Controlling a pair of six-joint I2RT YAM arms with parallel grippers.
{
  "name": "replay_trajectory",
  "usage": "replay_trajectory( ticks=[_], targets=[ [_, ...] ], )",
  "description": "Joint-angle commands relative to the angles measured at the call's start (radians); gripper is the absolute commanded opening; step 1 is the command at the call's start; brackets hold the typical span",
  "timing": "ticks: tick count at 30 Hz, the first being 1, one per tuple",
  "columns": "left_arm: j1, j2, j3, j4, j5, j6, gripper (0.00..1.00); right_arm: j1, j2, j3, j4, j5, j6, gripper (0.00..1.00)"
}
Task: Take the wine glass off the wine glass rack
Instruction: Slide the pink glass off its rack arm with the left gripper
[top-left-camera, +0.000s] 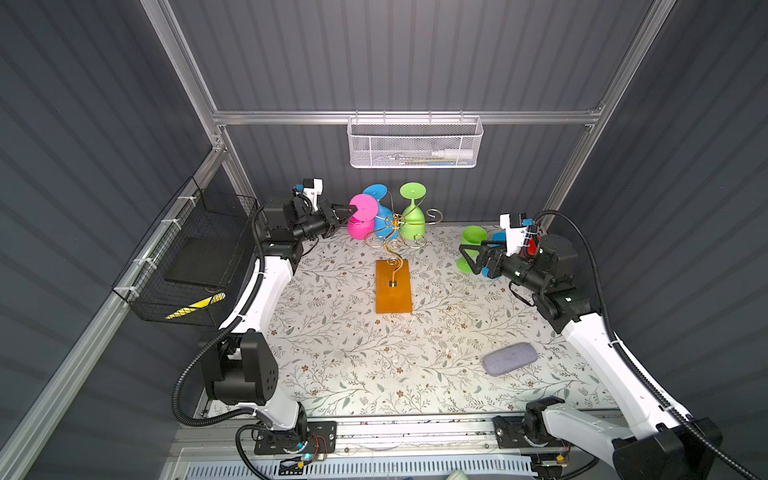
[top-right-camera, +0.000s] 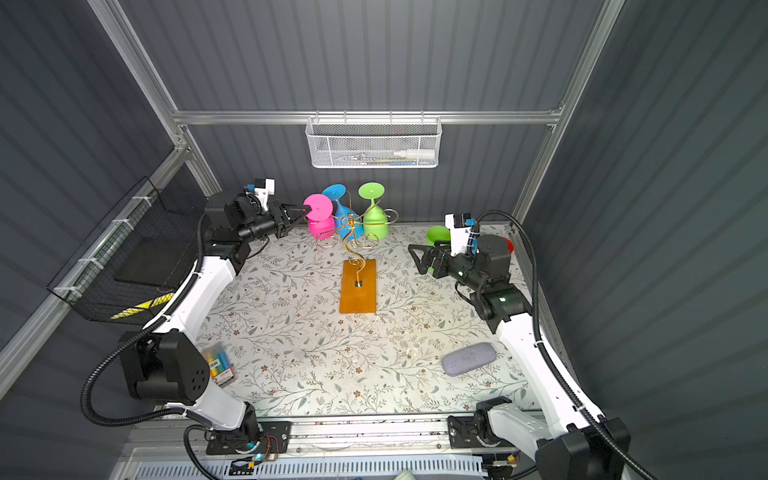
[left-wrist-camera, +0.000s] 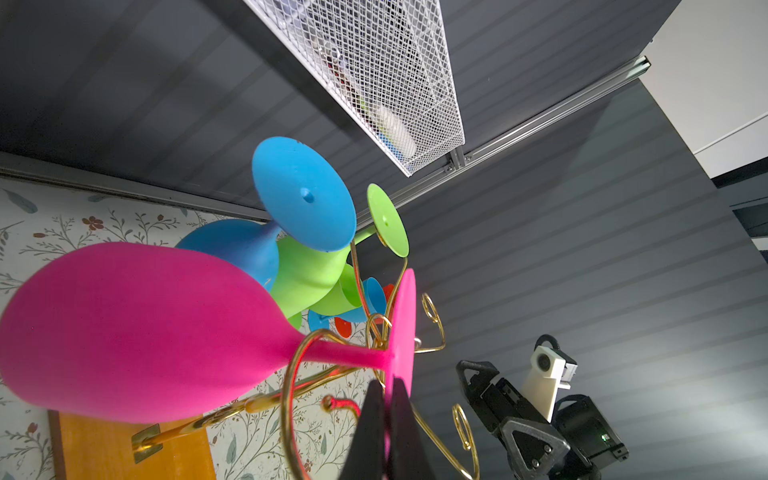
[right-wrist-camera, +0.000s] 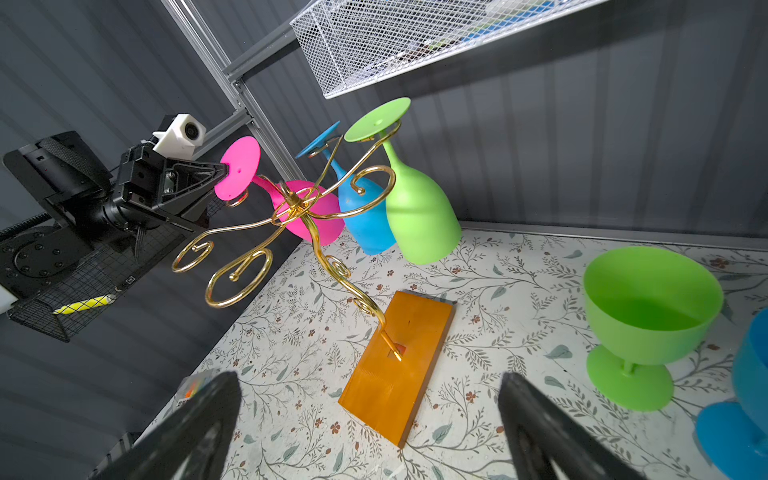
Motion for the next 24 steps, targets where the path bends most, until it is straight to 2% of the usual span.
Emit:
replay_trajectory(
  ticks=[1, 24],
  targets=[
    [-0.010, -0.016, 0.017, -0.005, 0.042, 0.030, 0.00, 0.003, -0.014, -0.002, -0.011, -0.004, -0.007, 0.98],
    [-0.008, -0.091, -0.034, -0.080, 0.093, 0.094, 0.00, 0.005, -0.038, -0.018, -0.025, 0.001, -0.008, 0.99]
  ],
)
